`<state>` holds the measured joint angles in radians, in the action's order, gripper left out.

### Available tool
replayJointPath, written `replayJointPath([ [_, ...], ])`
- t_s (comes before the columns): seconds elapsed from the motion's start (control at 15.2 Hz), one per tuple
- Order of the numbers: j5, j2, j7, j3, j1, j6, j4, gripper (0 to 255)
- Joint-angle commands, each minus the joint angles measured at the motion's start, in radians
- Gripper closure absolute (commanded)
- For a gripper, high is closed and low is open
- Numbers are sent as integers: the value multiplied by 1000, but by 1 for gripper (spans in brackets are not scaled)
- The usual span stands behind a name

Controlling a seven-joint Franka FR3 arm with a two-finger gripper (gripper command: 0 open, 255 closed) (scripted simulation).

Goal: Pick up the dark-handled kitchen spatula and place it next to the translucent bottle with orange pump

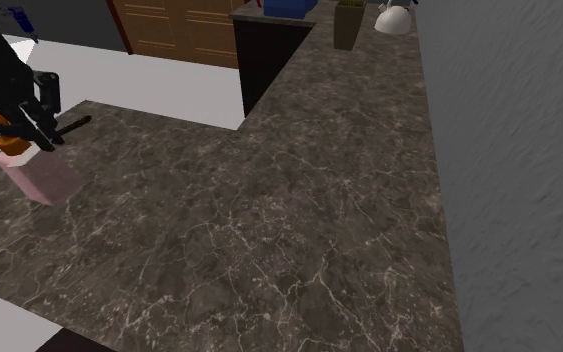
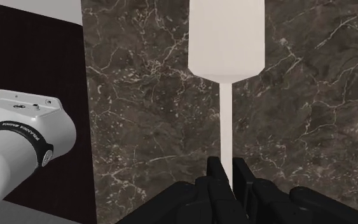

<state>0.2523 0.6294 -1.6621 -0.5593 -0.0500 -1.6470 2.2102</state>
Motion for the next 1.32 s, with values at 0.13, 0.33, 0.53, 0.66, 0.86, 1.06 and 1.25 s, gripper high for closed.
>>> replayJointPath([
  [0.13,9,4,2,-12,4,-54,57,255],
  [0.33,17,5,2,-21,8,-93,97,255],
  [0.53,24,4,2,-32,10,-133,135,255],
  [0.66,29,2,2,-39,12,-160,160,255],
  [0.86,36,-2,1,-51,14,-200,196,255],
  [1.06,44,-9,0,-64,16,-242,230,255],
  [1.25,50,-19,-2,-78,17,-284,262,255],
])
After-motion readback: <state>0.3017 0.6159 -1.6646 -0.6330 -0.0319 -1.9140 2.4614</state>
